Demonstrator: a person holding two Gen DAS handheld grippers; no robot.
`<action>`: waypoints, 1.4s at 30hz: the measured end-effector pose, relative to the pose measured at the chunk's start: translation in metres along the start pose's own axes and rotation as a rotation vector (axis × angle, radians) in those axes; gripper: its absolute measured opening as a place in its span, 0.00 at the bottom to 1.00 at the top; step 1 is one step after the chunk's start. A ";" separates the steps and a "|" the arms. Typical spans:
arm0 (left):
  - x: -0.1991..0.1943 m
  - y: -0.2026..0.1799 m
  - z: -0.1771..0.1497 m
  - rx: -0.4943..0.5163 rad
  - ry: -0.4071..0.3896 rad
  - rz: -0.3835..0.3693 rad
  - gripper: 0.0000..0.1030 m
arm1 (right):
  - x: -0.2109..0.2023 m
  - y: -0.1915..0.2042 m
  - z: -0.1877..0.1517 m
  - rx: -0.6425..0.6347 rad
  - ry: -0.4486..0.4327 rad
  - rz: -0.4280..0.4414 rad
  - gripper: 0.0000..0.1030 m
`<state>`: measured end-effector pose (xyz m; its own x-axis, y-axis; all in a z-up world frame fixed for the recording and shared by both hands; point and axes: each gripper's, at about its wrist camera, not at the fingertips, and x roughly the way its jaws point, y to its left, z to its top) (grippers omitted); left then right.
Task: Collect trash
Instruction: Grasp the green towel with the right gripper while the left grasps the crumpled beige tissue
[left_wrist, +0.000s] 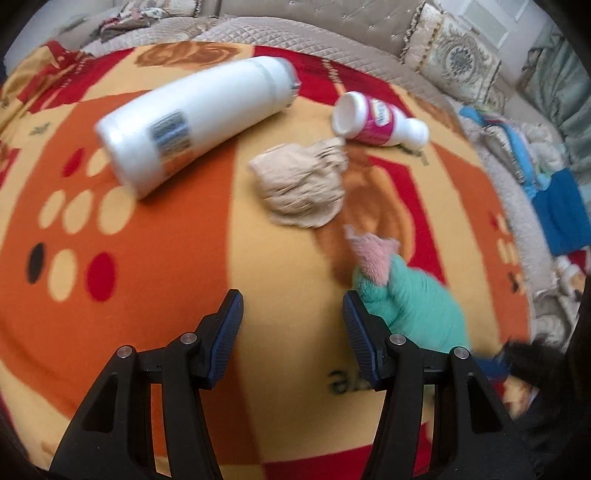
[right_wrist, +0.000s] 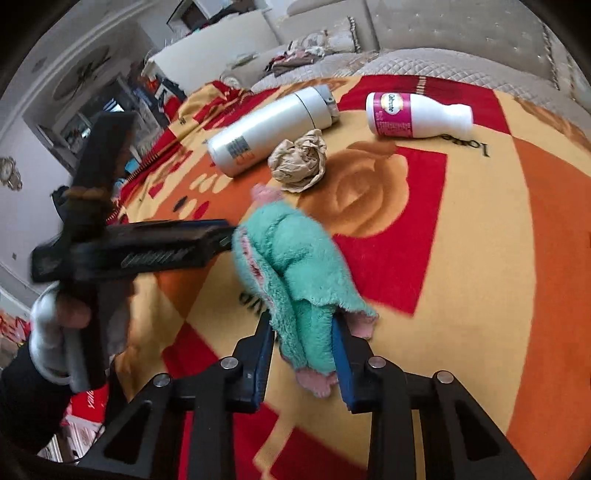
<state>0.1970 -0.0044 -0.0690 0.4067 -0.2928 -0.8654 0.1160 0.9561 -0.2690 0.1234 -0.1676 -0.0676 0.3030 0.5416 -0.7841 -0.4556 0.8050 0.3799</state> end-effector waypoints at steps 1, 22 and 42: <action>-0.001 -0.002 0.001 0.000 -0.004 -0.016 0.53 | -0.003 0.004 -0.005 0.001 0.008 0.007 0.29; -0.022 0.010 0.034 -0.032 -0.116 -0.070 0.63 | 0.021 0.005 0.034 0.000 -0.030 -0.173 0.48; 0.009 -0.014 0.043 0.025 -0.127 0.083 0.22 | -0.061 -0.034 -0.011 0.133 -0.179 -0.131 0.44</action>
<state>0.2379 -0.0199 -0.0546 0.5271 -0.2112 -0.8232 0.0997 0.9773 -0.1869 0.1114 -0.2310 -0.0378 0.5012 0.4553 -0.7359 -0.2924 0.8895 0.3512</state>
